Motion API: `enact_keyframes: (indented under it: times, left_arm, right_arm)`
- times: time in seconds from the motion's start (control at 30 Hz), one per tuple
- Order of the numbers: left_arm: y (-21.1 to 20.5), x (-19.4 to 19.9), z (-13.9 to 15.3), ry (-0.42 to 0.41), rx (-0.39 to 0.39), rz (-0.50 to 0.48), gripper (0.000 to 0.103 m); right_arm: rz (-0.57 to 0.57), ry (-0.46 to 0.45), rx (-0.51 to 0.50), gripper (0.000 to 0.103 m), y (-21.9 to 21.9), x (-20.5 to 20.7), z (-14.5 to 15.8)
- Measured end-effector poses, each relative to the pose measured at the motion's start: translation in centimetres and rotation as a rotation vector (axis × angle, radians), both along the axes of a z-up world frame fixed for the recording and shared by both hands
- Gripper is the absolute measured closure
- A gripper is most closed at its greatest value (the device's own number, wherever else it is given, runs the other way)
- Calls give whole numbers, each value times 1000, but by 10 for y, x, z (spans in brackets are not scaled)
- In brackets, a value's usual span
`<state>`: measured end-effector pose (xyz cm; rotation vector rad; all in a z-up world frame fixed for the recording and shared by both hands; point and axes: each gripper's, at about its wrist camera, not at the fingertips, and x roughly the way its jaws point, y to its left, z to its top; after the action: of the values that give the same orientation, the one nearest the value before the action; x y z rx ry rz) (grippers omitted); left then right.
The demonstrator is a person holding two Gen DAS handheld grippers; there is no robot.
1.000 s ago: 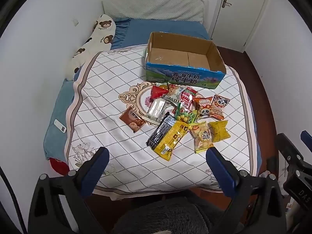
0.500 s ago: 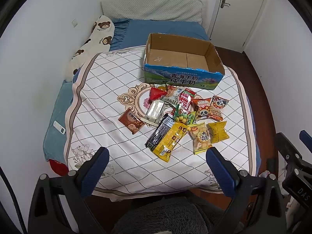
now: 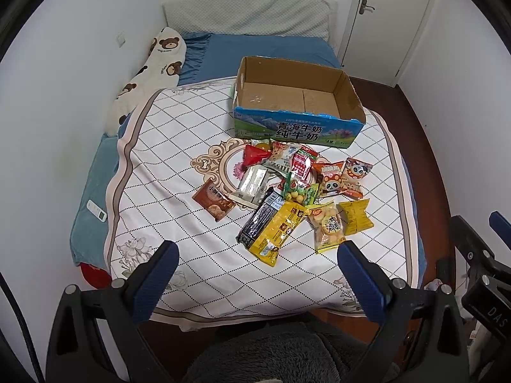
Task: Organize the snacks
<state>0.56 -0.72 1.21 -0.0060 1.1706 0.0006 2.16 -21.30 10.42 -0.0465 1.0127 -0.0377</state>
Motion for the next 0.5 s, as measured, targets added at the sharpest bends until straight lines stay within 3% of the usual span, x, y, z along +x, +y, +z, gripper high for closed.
enact_keyframes:
  times: [0.5]
  left_arm:
    - [3, -2, 4, -11, -4, -3, 1]
  right_arm:
    - [-1, -12, 10, 0, 1, -2, 4]
